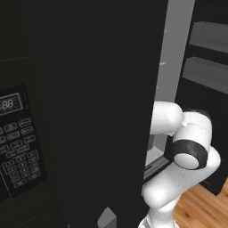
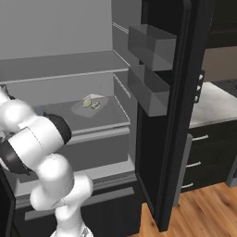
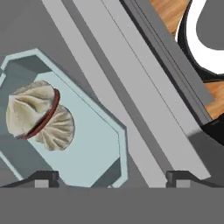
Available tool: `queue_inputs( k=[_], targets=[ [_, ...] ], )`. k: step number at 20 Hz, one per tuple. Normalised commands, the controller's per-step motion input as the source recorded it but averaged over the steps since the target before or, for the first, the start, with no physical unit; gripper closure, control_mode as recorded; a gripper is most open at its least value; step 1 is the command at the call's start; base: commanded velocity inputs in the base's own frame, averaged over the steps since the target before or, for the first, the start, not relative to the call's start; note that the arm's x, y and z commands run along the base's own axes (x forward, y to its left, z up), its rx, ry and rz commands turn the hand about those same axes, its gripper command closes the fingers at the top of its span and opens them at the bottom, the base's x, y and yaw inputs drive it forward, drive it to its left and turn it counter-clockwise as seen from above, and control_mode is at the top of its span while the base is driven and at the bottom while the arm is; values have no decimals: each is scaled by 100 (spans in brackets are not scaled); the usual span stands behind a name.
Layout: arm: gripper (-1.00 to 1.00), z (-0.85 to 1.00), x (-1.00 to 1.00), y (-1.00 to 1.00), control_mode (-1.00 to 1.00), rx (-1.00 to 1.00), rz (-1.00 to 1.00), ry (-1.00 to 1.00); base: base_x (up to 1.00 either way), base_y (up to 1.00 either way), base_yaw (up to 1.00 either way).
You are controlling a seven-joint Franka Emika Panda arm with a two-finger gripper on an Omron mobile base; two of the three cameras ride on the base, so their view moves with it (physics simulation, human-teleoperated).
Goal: Place two dumplings into each of the tupperware containers and then place the containers in the fridge.
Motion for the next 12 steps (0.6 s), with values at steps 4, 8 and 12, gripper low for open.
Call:
queue_inputs(
  k=[4, 8, 12],
  targets=[
    [-100, 49, 34, -100, -100, 24, 11, -20, 0, 0, 0],
    [-100, 15, 82, -100, -100, 26, 7, -4, 0, 0, 0],
    [-100, 3, 75, -100, -100, 23, 6, 3, 0, 0, 0]
  ],
)
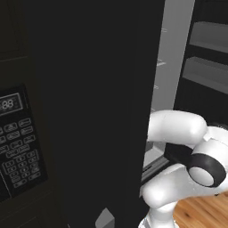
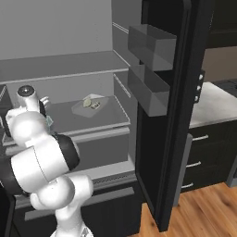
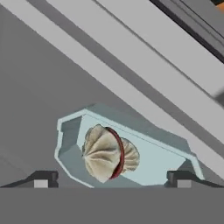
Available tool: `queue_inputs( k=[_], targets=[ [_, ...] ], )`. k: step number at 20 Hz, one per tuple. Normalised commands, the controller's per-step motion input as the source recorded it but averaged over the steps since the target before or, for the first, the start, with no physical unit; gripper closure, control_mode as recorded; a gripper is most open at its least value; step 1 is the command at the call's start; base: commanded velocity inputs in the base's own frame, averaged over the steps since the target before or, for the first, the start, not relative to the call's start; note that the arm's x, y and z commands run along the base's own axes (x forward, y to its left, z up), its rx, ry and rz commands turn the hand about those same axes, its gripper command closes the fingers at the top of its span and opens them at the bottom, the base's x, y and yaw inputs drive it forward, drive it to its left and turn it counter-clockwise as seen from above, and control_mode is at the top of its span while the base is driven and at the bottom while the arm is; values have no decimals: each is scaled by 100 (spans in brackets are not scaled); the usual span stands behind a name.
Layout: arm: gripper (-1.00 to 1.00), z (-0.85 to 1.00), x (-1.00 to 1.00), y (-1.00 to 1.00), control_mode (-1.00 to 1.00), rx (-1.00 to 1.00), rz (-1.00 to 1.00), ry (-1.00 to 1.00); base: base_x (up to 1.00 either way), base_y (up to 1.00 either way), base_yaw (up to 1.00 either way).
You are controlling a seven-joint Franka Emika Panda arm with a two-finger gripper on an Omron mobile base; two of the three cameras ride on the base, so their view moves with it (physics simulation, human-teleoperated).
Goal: Place two dumplings into each of the tupperware containers and then place the containers in the fridge.
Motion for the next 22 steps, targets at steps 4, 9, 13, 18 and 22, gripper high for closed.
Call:
queue_inputs(
  k=[4, 9, 13, 18, 22],
  targets=[
    [-100, 46, -24, -100, -100, 16, -1, 7, 0, 0, 0],
    [-100, 10, -99, -100, -100, 13, -18, 0, 0, 0, 0],
    [-100, -10, -100, -100, -100, 1, -30, 5, 0, 0, 0],
    [-100, -33, -96, -78, -100, 0, -28, 16, 0, 0, 0],
    [-100, -19, -10, -4, -100, 0, -11, 14, 0, 0, 0]
  ],
)
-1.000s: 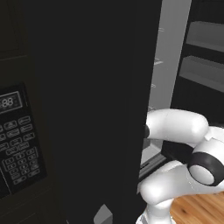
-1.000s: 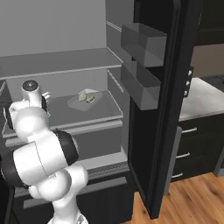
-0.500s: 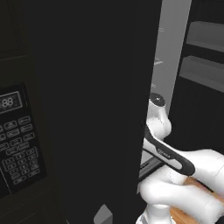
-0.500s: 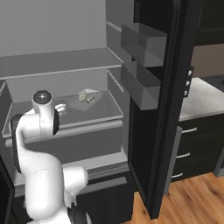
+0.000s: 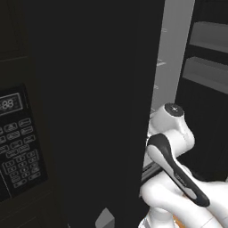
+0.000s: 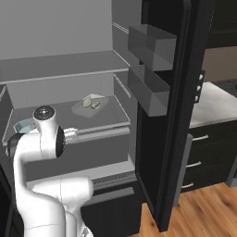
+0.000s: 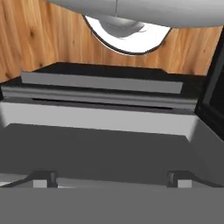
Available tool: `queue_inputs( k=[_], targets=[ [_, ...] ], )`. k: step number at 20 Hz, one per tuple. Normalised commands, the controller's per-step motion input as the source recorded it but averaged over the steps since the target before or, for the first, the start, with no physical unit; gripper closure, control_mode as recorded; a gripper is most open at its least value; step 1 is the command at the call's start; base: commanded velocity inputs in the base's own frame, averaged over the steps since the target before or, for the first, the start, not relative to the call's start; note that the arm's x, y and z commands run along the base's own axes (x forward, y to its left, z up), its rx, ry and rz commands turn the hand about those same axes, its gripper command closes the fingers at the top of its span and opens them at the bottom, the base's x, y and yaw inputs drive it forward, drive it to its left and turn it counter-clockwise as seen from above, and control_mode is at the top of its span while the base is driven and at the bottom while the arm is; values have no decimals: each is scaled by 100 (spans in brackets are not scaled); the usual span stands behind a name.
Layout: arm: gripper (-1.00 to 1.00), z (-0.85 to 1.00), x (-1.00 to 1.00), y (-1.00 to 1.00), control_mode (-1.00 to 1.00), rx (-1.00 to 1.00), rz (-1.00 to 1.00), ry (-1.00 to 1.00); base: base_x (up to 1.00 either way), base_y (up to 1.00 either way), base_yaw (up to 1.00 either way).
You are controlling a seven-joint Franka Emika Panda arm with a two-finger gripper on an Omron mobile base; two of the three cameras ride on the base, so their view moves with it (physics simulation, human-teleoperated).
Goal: Place two dumplings into each of the tupperware containers and then place the containers in the fridge.
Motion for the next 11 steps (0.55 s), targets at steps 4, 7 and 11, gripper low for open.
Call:
queue_inputs(
  k=[4, 7, 11],
  targets=[
    [-100, -32, -32, -38, -100, 0, -20, 38, 0, 0, 0],
    [-100, -75, -79, -70, -100, 0, -32, 16, 0, 0, 0],
    [-100, -80, -66, -78, -100, 0, -46, 5, 0, 0, 0]
  ],
)
